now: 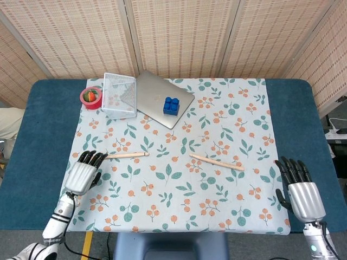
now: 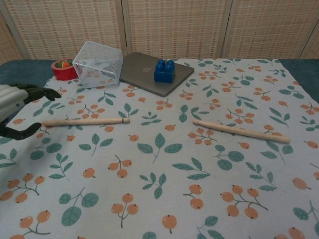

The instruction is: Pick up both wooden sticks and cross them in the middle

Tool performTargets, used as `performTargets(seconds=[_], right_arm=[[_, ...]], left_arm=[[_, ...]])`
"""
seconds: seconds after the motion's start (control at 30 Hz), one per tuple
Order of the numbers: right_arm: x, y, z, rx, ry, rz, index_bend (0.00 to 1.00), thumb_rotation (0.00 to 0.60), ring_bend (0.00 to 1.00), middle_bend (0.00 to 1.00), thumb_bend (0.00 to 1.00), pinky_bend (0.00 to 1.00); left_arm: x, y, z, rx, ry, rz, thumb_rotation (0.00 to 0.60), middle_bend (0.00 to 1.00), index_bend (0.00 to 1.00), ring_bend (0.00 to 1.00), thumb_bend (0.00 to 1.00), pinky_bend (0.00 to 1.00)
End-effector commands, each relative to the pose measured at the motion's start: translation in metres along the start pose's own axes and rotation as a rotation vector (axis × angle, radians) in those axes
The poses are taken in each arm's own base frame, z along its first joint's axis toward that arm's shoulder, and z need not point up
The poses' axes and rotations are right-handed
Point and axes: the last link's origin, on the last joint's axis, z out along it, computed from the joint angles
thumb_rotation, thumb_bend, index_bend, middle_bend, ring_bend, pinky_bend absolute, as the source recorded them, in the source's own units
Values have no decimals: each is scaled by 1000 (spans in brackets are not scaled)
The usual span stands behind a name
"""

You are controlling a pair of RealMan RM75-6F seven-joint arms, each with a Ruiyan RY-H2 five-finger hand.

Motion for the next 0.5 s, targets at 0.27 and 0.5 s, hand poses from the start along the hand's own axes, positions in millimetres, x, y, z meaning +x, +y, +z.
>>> performTargets(seconds=[0.27, 0.5], right_arm=[[-1, 3, 5, -18, -16, 1, 0, 600, 0, 0, 364, 0], [-1, 4, 4, -16, -31, 6, 0, 600, 0, 0, 364, 0]], left_arm=[[-20, 18, 42, 14, -50, 96, 600, 335, 263, 213, 446, 197], [-31, 27, 57, 13, -53, 189, 600, 334, 260, 219, 436, 197]])
